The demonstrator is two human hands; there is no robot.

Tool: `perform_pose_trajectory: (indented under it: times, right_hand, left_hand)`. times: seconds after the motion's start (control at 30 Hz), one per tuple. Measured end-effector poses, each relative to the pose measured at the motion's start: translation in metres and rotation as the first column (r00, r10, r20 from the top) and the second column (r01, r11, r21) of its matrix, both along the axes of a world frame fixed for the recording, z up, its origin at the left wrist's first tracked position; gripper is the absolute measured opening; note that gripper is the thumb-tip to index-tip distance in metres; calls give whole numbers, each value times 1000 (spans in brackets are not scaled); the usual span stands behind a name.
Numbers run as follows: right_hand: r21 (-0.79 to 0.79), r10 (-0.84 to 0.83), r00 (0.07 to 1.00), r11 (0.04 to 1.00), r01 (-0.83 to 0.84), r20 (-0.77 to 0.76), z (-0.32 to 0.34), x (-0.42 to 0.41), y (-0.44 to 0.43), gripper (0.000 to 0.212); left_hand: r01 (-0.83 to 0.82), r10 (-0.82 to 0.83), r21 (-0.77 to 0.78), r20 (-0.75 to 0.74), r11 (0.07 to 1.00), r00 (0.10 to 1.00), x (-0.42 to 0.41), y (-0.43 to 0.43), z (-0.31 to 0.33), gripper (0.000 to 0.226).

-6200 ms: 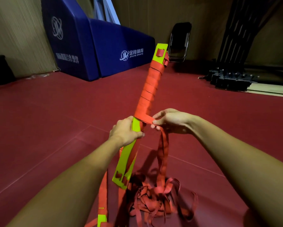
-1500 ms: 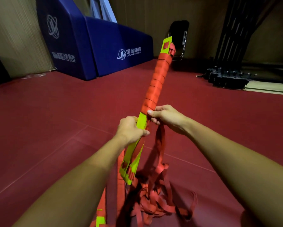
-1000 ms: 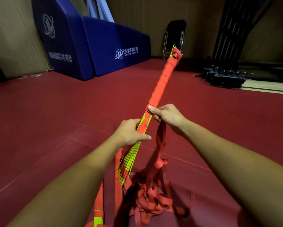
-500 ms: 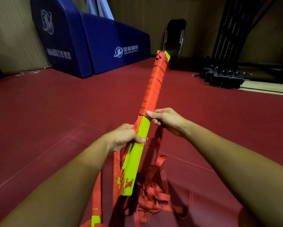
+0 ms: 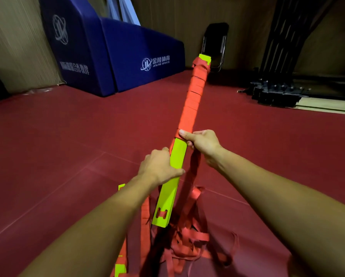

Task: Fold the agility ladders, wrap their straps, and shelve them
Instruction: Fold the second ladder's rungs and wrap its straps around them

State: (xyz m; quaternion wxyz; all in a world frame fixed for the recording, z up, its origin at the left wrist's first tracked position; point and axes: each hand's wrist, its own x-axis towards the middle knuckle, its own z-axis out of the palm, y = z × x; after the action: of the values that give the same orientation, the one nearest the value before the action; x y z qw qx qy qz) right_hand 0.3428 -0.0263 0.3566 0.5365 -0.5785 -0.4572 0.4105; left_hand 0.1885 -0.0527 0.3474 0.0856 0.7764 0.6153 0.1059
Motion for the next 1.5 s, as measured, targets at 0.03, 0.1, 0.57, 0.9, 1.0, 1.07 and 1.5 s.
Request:
perform_pose_trajectory:
  times: [0.03,0.1,0.57,0.9,1.0,1.07,1.5]
  right_hand:
    - [0,-13,999,1000,13,41,0,0,1,37]
    - [1,-10,995,1000,10,99,0,1,2,40]
    - [26,177,905,979,-202,386,1,36,-9,39]
    - [30,276,655,909,-416,704,-8,37,-16,66]
    - [89,121,545,935,-344,830,-12,33,-22,60]
    - [112,119,570,928,-354,813,-9,31,-27,49]
    - [71,463,841,864,-499,280,7,21,-31,16]
  left_hand:
    - [-9,9,11,2,1000,1000,2,-1,2,61]
    - [-26,27,-15,64,1000,998,3,1,5,53]
    - [397,369,-589,781,704,505,-12,3,23,10]
    - [538,457,-567,823,624,338,-10,1,34,38]
    - [592,461,-502,856,631,234,-8,-2,30,36]
    - [640,467,-476,861,603,201,-11,-3,26,45]
    - [327,-7,-299,729,897,685,-20,10,0,63]
